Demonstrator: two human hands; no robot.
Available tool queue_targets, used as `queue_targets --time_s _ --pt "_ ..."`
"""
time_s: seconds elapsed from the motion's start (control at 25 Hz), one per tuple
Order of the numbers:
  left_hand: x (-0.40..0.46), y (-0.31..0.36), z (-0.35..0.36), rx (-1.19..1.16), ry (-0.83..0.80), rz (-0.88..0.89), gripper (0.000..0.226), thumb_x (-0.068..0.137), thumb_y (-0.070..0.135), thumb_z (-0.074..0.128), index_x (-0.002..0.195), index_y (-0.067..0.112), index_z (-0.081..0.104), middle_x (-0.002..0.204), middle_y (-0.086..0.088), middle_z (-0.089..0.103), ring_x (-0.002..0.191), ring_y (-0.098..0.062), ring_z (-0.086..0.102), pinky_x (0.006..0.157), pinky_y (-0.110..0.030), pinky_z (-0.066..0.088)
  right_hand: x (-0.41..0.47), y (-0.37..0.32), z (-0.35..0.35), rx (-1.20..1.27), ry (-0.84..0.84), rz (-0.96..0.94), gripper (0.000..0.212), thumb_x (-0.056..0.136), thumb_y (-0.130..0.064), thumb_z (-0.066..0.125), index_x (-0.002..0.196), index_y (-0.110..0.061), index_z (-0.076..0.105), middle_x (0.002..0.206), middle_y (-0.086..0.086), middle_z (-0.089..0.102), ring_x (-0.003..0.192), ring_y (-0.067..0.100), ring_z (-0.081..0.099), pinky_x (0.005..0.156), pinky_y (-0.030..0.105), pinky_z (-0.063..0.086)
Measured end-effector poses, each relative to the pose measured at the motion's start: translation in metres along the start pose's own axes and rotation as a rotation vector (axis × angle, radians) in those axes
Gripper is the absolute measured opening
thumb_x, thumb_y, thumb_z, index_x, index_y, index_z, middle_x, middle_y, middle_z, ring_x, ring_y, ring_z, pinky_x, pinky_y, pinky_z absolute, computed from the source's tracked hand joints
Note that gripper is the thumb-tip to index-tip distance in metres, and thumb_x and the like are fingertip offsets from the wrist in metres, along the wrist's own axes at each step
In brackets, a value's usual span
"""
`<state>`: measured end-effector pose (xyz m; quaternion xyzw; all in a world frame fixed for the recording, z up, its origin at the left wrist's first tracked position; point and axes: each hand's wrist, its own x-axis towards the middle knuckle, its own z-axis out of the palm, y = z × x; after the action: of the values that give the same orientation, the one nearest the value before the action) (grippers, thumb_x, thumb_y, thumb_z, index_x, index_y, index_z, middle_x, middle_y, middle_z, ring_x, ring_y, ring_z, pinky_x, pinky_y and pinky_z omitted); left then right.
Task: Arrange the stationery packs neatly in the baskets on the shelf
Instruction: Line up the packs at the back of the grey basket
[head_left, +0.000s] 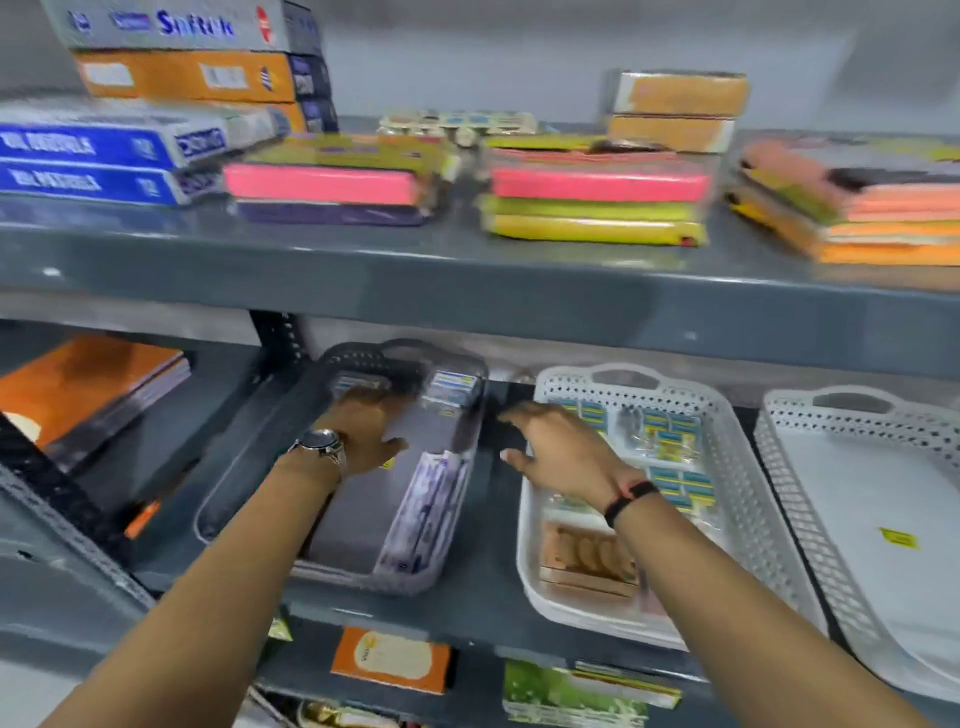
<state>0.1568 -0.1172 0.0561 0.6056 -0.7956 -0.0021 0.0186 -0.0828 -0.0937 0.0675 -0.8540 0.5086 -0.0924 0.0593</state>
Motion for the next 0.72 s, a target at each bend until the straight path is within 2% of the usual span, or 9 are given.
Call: queue_targets --time_s 0.16,0.28,0.4,0.52,0.64,0.72 --pt "0.033 -0.051 0.008 -0.091 -0.124 -0.038 0.057 0.086 0.024 0.056 0.138 0.010 0.036 0.141 -0.014 0.044 0.126 -0.027 0.044 0.105 -0.033 0.035 0.076 -0.024 0.019 -0.018 -0.063 0.131 0.046 0.087 -0.033 0.056 0.127 -0.011 0.054 0.129 0.016 0.060 0.117 0.032 0.057 0.096 0.035 0.047" --pt "0.058 -0.055 0.014 -0.228 -0.118 -0.032 0.057 0.084 0.019 0.061 0.134 0.002 0.039 0.134 -0.020 0.049 0.118 -0.031 0.050 0.095 -0.035 0.041 0.104 -0.020 0.033 -0.057 -0.099 0.285 0.046 0.085 -0.028 0.059 0.126 -0.007 0.054 0.129 0.016 0.060 0.116 0.033 0.058 0.094 0.037 0.049" --pt "0.082 -0.045 0.022 -0.396 -0.032 -0.046 0.044 0.083 0.005 0.059 0.124 -0.007 0.047 0.127 -0.027 0.054 0.115 -0.035 0.052 0.088 -0.033 0.040 0.117 -0.009 0.046 -0.094 -0.072 0.363 0.046 0.080 -0.029 0.066 0.121 -0.009 0.057 0.125 0.016 0.061 0.118 0.034 0.052 0.097 0.040 0.044" --pt "0.104 -0.040 0.030 -0.572 -0.005 -0.113 0.031 0.085 -0.004 0.048 0.116 -0.007 0.052 0.121 -0.028 0.057 0.109 -0.036 0.054 0.081 -0.034 0.039 0.133 -0.006 0.058 -0.155 -0.103 0.376 0.057 0.079 -0.034 0.069 0.127 -0.010 0.051 0.127 0.015 0.059 0.123 0.033 0.043 0.101 0.043 0.036" --pt "0.121 -0.035 0.040 -0.703 -0.050 -0.169 0.039 0.092 0.000 0.040 0.131 -0.003 0.041 0.136 -0.022 0.048 0.118 -0.034 0.049 0.091 -0.033 0.042 0.146 -0.005 0.062 -0.242 -0.158 0.356 0.070 0.079 -0.036 0.067 0.139 -0.013 0.037 0.138 0.010 0.049 0.128 0.034 0.034 0.107 0.047 0.031" --pt "0.131 -0.034 0.049 -0.837 -0.095 -0.193 0.047 0.092 -0.003 0.037 0.138 0.003 0.032 0.141 -0.017 0.043 0.121 -0.033 0.047 0.095 -0.035 0.043 0.155 -0.006 0.066 -0.254 -0.160 0.352 0.067 0.082 -0.033 0.064 0.140 -0.014 0.035 0.142 0.007 0.046 0.129 0.034 0.033 0.108 0.047 0.028"
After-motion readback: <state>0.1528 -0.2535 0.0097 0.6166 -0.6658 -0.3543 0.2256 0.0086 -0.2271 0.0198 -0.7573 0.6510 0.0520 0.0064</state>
